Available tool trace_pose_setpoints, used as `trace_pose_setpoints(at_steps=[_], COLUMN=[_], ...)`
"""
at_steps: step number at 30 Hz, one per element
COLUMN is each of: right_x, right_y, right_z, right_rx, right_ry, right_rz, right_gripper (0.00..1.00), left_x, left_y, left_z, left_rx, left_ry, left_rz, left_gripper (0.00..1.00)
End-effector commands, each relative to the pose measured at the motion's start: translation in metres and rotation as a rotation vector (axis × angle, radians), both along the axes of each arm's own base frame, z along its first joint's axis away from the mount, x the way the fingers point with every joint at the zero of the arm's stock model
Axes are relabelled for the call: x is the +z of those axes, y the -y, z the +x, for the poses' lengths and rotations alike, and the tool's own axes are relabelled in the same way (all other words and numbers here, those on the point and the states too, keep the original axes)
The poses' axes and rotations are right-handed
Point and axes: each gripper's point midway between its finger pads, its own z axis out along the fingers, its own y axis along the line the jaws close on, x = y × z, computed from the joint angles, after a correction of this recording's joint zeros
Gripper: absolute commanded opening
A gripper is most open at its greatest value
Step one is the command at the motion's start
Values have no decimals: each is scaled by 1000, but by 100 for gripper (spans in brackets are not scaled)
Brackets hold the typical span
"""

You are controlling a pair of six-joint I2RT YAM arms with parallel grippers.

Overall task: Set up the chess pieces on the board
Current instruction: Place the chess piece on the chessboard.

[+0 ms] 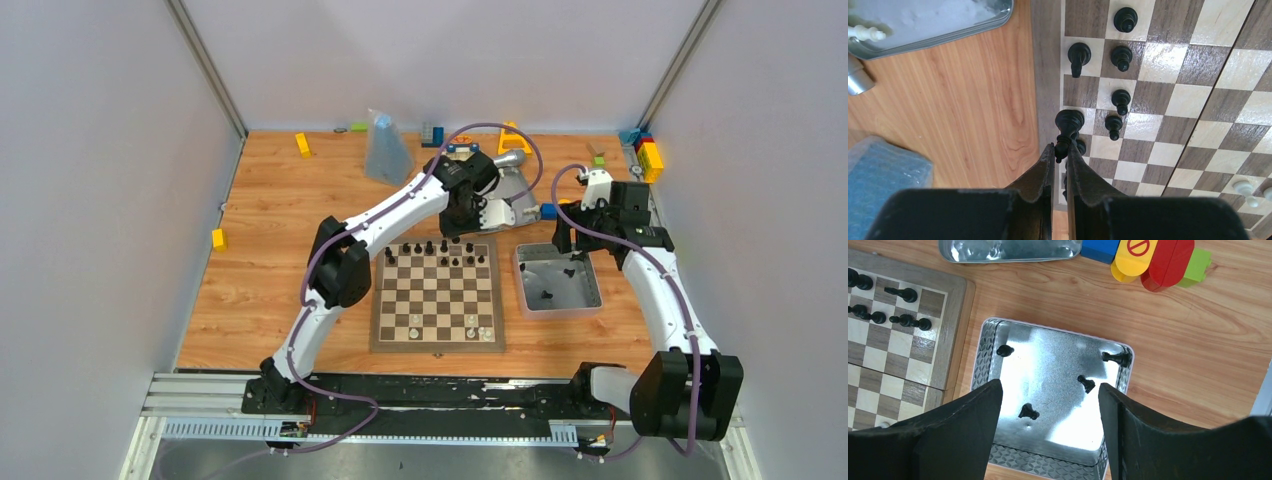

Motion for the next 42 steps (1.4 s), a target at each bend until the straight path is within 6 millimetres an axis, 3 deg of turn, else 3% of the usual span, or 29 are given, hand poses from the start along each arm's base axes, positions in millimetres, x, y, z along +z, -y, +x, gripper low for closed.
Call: trace_pose_setpoints(at_steps=[1,24,42], right_x=[9,3,0], right_y=[4,1,0], right_z=[8,7,6], right_rx=[-30,-9,-1], right_ry=[44,24,13], right_rz=[1,6,11], right_gripper=[72,72,71], left_x=[2,-19,-28], left_y=[6,20,14], left_z=[1,-1,-1], left_rx=[-24,-37,-38], left_ry=[17,12,17], left_rz=[8,21,65], left_gripper=[7,11,16])
